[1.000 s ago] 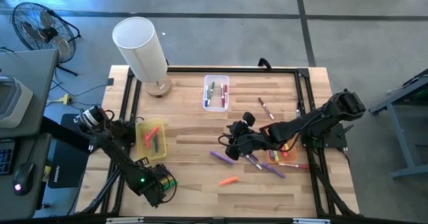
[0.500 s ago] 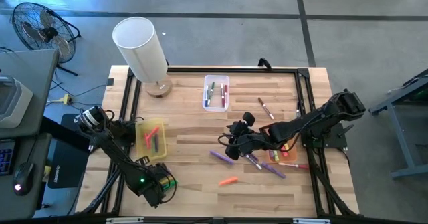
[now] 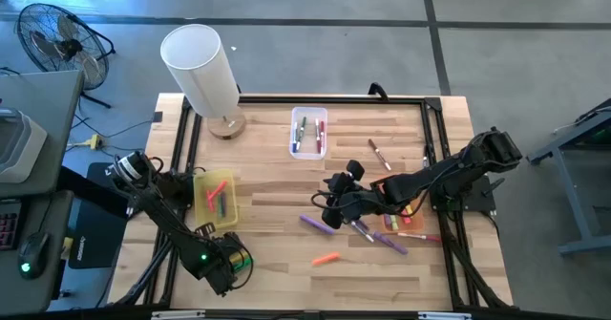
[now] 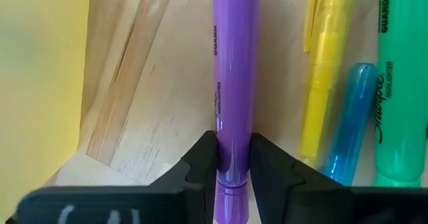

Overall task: Pick & Place Markers
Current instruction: Put the purple highlighter pen into the orange bin

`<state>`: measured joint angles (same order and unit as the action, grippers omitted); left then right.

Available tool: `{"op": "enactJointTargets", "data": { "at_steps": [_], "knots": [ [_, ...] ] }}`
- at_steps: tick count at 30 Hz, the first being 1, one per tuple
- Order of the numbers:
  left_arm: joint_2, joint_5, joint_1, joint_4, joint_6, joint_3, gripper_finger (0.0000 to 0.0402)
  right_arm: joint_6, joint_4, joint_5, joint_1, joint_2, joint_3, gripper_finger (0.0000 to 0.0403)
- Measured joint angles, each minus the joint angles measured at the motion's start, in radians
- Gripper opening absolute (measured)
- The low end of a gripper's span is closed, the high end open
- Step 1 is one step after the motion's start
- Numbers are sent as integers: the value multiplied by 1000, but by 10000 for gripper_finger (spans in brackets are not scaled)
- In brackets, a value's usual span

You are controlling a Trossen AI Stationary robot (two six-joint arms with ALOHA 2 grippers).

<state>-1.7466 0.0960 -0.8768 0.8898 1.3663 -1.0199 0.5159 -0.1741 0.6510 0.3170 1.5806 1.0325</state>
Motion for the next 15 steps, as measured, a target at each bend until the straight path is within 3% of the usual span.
{"op": "enactJointTargets", "data": {
  "at_steps": [11, 15],
  "knots": [
    [2, -17, 1, 2, 1, 0, 83, 0, 0, 0, 0, 0, 0, 149],
    [0, 6, 3, 104, -4, -55, 73, 0, 1, 0, 0, 0, 0, 149]
  ]
}}
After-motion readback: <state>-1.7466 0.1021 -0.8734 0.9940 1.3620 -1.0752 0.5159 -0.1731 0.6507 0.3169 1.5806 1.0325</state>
